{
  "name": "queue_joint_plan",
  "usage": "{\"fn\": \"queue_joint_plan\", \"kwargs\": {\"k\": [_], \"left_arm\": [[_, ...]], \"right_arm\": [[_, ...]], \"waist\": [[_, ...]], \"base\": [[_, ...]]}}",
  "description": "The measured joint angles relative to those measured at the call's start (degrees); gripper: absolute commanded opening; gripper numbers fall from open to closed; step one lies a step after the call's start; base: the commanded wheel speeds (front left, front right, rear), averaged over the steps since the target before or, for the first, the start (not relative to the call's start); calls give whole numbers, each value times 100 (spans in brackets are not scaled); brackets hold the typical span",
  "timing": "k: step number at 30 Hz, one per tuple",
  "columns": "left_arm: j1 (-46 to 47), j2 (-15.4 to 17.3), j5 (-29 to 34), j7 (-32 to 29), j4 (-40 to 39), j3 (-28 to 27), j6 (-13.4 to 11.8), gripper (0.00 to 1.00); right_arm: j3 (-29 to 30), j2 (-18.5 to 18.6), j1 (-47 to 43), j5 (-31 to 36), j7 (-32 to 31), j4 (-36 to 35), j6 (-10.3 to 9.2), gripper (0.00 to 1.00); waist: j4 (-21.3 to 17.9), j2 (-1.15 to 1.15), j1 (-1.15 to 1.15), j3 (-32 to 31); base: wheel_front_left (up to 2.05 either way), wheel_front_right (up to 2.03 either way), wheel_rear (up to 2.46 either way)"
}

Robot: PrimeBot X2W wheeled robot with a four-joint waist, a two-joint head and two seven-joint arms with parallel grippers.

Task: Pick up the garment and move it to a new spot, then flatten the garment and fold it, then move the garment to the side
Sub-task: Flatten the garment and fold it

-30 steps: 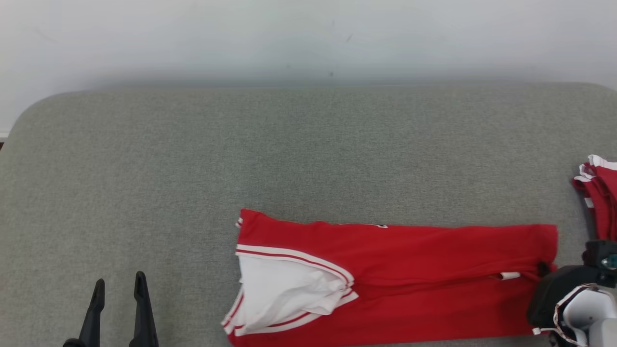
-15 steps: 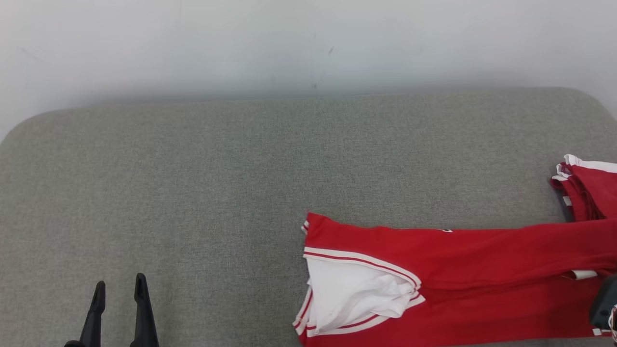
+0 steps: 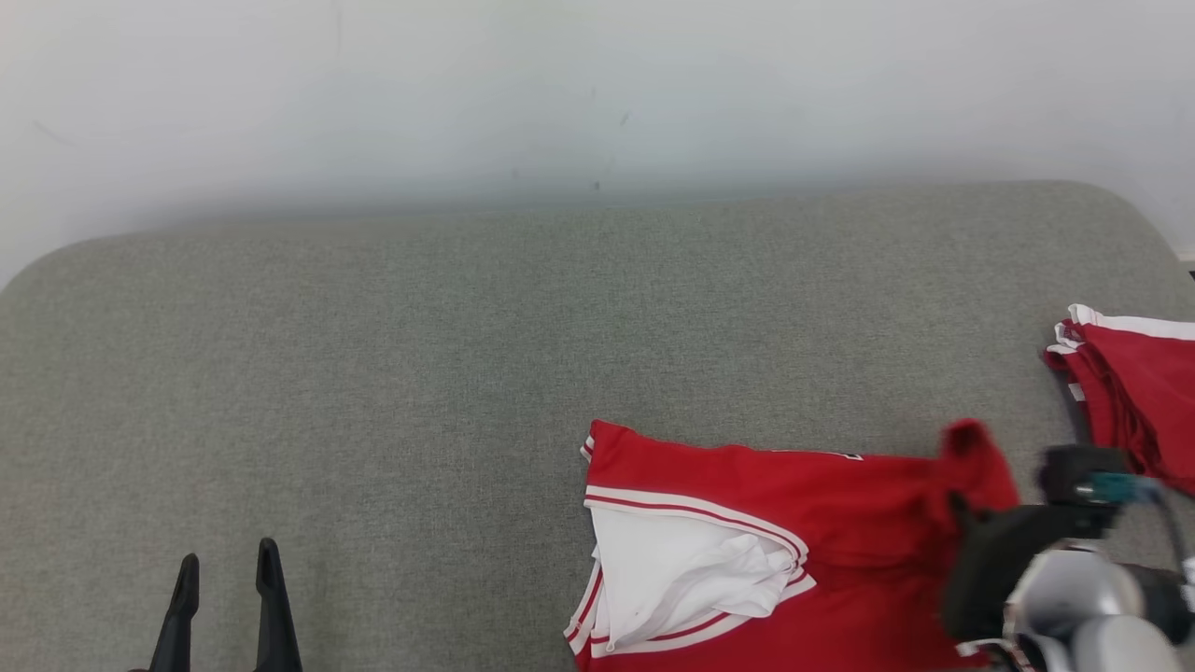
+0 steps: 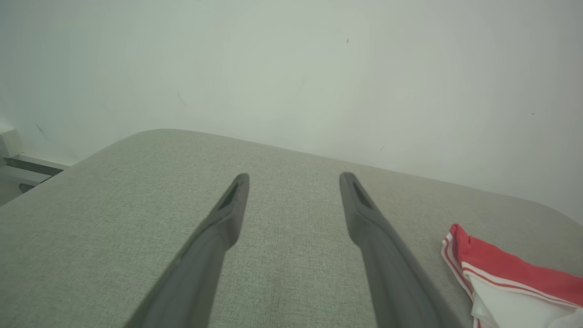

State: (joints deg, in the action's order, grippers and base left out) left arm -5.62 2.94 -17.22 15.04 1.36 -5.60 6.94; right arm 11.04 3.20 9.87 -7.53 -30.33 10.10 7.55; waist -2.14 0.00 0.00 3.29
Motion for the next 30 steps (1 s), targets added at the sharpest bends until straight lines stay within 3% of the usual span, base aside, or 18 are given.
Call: {"fn": "queue_joint_plan", "kwargs": {"k": [7,12,20,30], "left_arm": [[-4,-1,-43,0,31,52,-24,100],[-4,0,-70,0,78,99,-36,100],[-3,0,-102,0,146,215,-36,100],[-24,0,-102,0,236,322,-36,100]], "right_arm": [[-1634,-24,24,-924,-80,-97,0,0],[-2354,-29,225,-1428,47,107,0,0],[-3137,-29,722,-1849,376,747,0,0],[-3617,-30,1187,-2276,776,1650,0,0]], "waist": [[-31,0,0,-75],[32,0,0,-97],[247,0,0,-129],[590,0,0,-140]], "base": [[0,0,0],[0,0,0],[0,0,0],[0,0,0]]}}
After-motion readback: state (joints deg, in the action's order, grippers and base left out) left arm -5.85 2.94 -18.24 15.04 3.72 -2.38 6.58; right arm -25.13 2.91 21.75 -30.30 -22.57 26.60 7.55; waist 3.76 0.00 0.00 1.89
